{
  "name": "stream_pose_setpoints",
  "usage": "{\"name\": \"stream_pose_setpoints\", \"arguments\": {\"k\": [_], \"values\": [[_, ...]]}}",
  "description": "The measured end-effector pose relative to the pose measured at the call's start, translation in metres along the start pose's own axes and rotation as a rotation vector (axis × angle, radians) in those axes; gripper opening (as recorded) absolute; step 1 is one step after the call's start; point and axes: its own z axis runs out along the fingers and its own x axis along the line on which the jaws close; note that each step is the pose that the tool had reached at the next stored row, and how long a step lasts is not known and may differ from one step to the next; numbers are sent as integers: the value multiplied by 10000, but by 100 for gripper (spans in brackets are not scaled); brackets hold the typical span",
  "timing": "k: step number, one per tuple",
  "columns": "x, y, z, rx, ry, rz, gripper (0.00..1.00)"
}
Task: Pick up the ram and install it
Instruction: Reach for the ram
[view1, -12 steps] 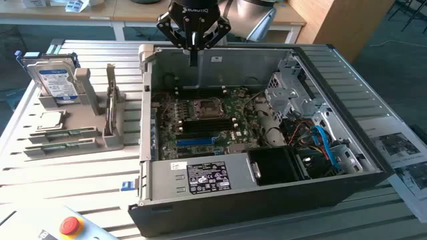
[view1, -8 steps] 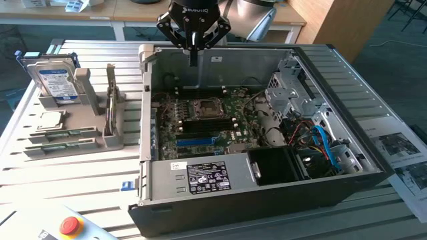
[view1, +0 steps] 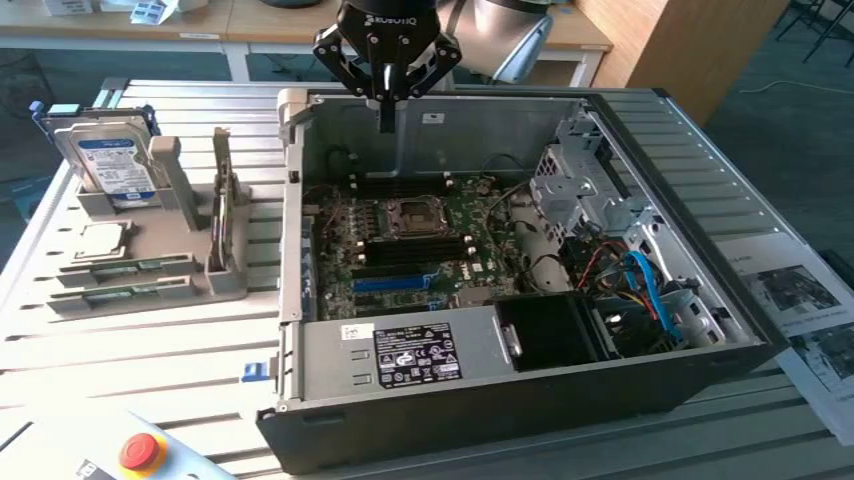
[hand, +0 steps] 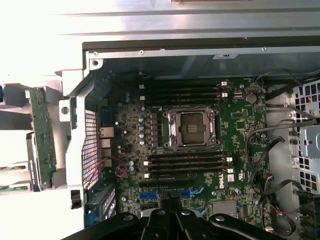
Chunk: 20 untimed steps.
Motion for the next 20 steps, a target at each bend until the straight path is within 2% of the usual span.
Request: {"name": "stream_pose_setpoints", "arguments": {"k": [9,20], "values": [[27,-2,0,1,16,1,10],[291,-22,-5,6,86,4,10]]}}
